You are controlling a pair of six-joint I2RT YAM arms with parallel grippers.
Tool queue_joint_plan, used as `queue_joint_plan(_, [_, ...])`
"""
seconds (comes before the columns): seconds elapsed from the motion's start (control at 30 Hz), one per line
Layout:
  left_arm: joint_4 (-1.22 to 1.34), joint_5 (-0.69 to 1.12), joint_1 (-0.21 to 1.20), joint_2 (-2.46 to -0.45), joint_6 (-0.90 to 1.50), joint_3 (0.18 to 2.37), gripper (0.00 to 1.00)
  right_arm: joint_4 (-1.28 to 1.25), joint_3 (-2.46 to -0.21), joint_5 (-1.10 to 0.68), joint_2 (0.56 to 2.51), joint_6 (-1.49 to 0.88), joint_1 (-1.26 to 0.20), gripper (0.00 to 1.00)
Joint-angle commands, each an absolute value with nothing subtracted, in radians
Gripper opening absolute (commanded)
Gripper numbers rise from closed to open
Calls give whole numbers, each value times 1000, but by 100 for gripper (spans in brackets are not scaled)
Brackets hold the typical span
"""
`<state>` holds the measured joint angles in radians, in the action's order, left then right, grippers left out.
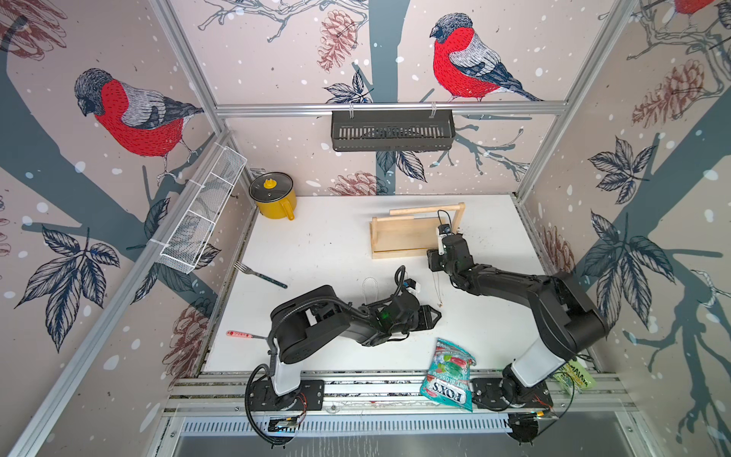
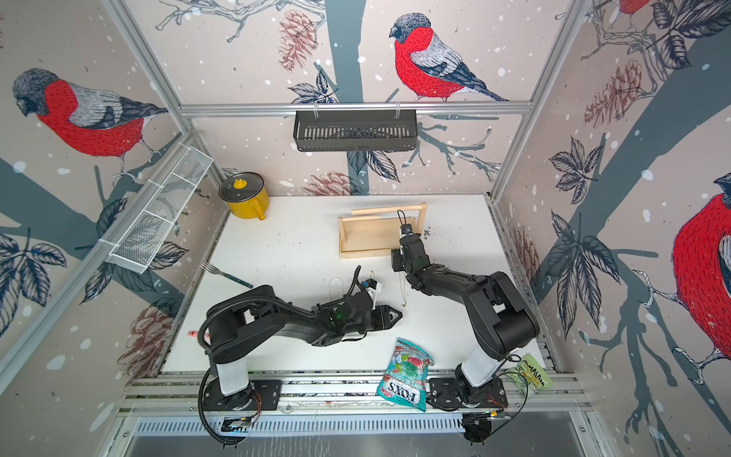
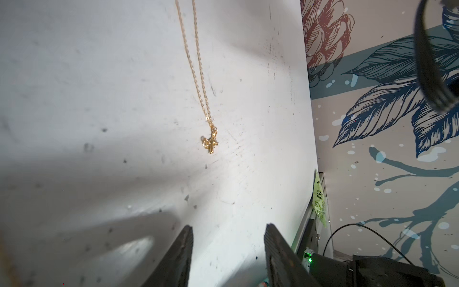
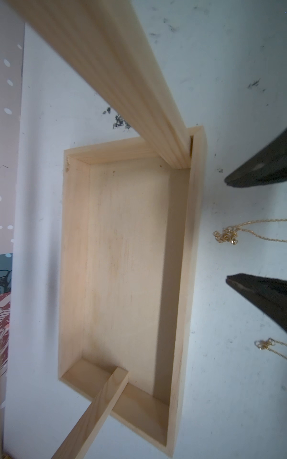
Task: Take the necklace off the jewelry display stand
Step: Place the necklace at the center of the board, then reset both arms
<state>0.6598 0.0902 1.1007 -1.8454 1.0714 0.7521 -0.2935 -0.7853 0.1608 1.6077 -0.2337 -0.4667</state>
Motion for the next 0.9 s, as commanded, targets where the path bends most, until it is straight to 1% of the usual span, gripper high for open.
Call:
queue_joint_plan(0.0, [544,-18,1098,-1757,920,743,95,-251,-776,186,1528,-246,-467,71])
queue_joint_plan(0.03, [504,-50,1098,-1725,883,743,97,-241,-771,193,1495,-248,-468,75])
queue_joint_plan(0.07, [460,-81,1096,-1694,857,749,96,-232,-766,197,1468,-248,-467,100])
queue_joint_plan(0.23, [250,-223,1044,-1552,700,762,97,-175,-746,213,1318,-244,-467,99])
queue_joint_plan(0.37, [214,-332,990,-1411,598,702,96,-159,-709,219,1183,-238,-468,99])
queue_joint_plan(0.47, [195,-426,950,-1289,521,658,96,-201,-639,262,1062,-221,-466,99])
queue_joint_plan(0.63, [199,-646,921,-1043,318,577,96,-380,-445,344,852,-143,-449,99])
queue_joint_plan(0.73, [279,-736,883,-868,134,472,97,-605,-271,316,771,16,-433,99])
queue_joint_plan(0.8, [342,-742,807,-747,46,389,97,-729,-177,317,738,108,-429,99])
queue_joint_plan(0.87, [392,-686,688,-634,-3,301,97,-772,-141,397,730,90,-419,99])
